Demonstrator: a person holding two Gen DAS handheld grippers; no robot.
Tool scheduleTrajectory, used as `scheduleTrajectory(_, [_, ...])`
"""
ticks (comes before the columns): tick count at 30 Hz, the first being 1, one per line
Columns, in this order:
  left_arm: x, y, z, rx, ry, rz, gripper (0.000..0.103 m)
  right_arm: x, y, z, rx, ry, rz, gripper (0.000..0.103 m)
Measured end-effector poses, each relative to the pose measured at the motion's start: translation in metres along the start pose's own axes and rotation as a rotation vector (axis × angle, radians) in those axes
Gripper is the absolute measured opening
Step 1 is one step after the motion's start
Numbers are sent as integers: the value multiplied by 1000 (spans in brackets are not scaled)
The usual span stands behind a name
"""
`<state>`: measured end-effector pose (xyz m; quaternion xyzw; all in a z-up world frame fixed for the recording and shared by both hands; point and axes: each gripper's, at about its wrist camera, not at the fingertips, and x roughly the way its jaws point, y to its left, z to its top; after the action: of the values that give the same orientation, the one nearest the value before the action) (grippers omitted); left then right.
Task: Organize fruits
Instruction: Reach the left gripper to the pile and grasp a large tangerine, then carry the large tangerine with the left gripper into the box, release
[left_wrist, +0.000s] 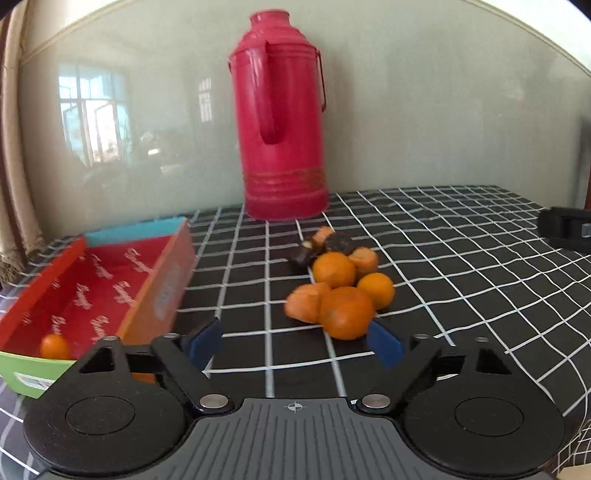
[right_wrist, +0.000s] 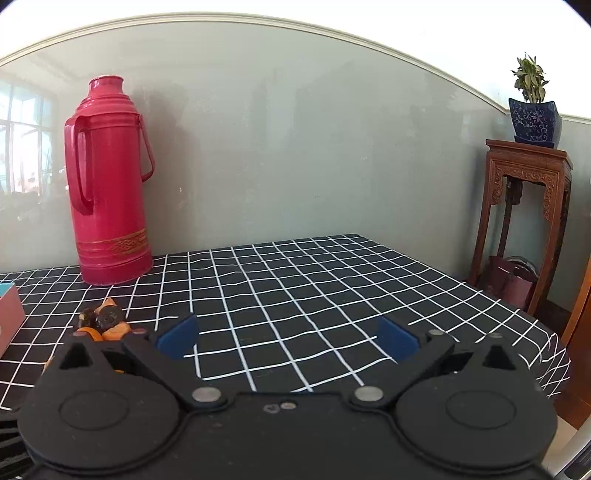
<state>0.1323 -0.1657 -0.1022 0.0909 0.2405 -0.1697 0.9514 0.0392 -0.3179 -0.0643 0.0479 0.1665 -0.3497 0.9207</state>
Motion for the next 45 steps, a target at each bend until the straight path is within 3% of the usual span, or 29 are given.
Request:
scheduleTrajectory(5, [17,-21,0,-20,32,26,79,0,-15,1,16,-18,-36,97])
scheduleTrajectory(7, [25,-27,2,-38,52,28,62,1,-21,1,32,-18,-48,97])
scheduleTrajectory(9, [31,-31,3,-60,70,19,55,2,-28,1,55,-10,-48,97])
scheduleTrajectory(17, [41,-45,2,-65,76,18,55,3,-31,-2,51,-7,-50,97])
scheduleTrajectory(21, [42,-44,2,-75,64,33,42,5,-30,-2,41,-5,-55,97])
scheduleTrajectory(29, [38,-35,4,-97,28,37,41,3,-28,-2,42,-8,-72,97])
scheduleTrajectory(32, [26,-24,11,-97,-34,77,41,3,-26,-1,37,-11,-62,97])
scheduleTrajectory(37, [5,19,21,-143,-113,209,41,0,-15,-1,21,-13,-27,97])
scheduleTrajectory(45, [9,108,19,-291,2,385,41,-4,17,-3,-24,-9,51,97])
